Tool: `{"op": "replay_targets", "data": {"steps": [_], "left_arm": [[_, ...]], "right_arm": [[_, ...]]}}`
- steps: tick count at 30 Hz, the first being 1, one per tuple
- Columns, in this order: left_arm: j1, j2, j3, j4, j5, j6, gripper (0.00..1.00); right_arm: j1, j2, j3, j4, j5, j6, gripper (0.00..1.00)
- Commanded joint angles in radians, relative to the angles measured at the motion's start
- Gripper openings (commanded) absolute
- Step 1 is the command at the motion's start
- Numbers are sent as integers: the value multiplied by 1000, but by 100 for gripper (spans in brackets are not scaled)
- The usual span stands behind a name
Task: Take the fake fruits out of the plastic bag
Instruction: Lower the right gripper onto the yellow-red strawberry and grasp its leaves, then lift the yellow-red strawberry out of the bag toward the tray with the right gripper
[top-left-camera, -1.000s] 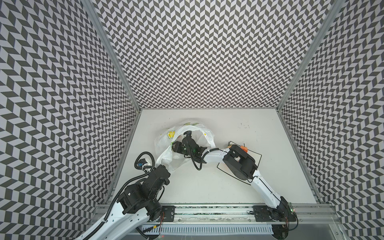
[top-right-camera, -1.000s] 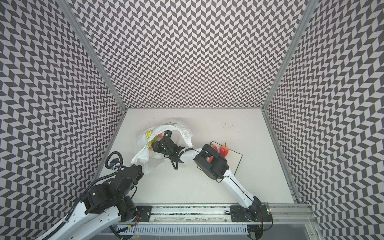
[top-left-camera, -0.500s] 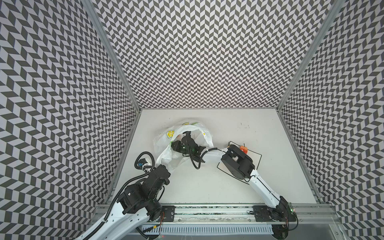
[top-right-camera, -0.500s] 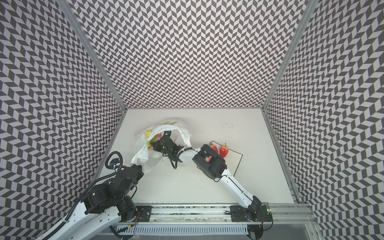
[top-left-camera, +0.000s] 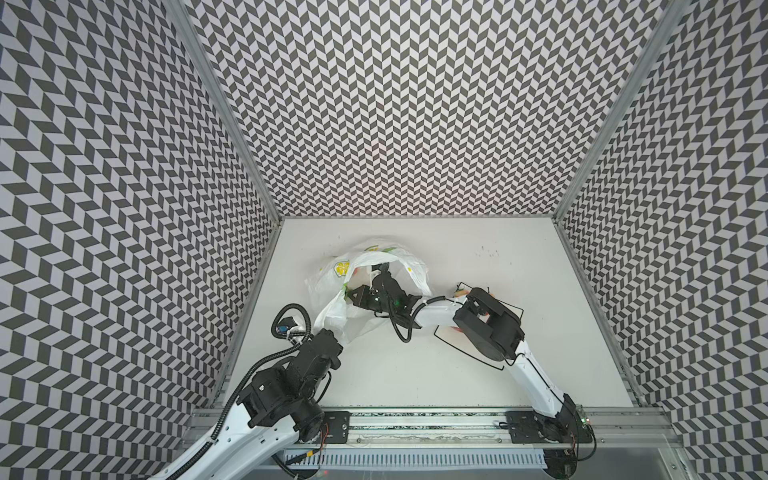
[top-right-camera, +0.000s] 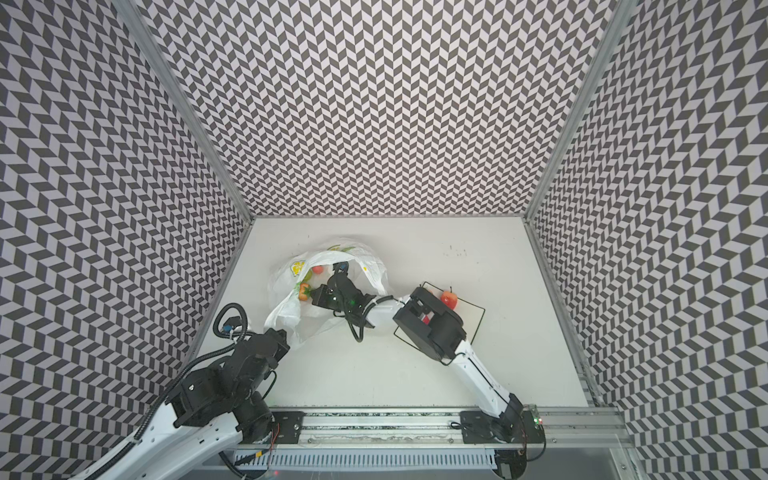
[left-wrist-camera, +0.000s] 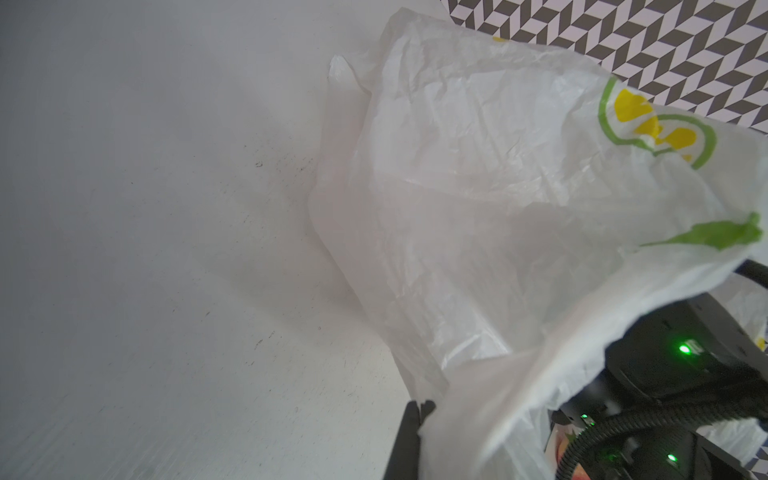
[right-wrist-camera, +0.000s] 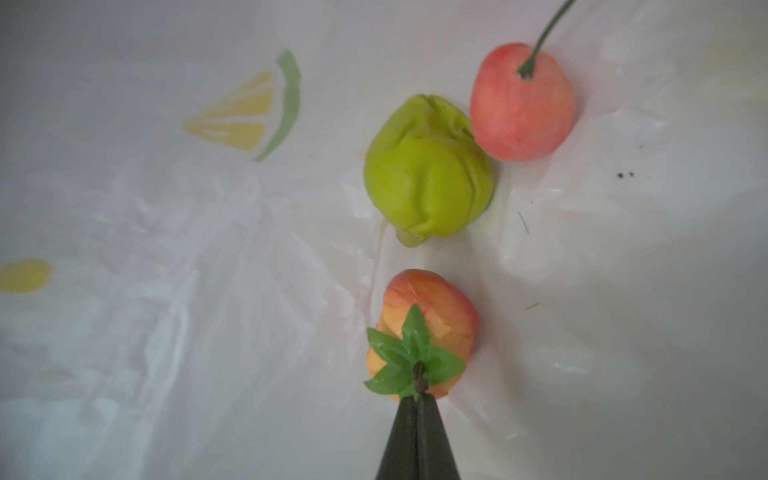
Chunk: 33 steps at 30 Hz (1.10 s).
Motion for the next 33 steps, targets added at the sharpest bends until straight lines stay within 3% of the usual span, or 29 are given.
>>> {"op": "replay_targets", "data": {"steps": [1,9,16,33], "left_arm": [[-5,-13,-4,19,-19,14,0],[-5,-23,5,30,-34,42,0],[-5,-27,-8,53,-34,52,0],[-5,-23,-59,142,-12,79,0]], "right_arm": [[-1,-95,-52,86,3,-6,0],[5,-224,-229,98,31,-16,0],[27,-327,-358,49,73,-101,0],[63,-545,-483,-16,103,-217,0]]}}
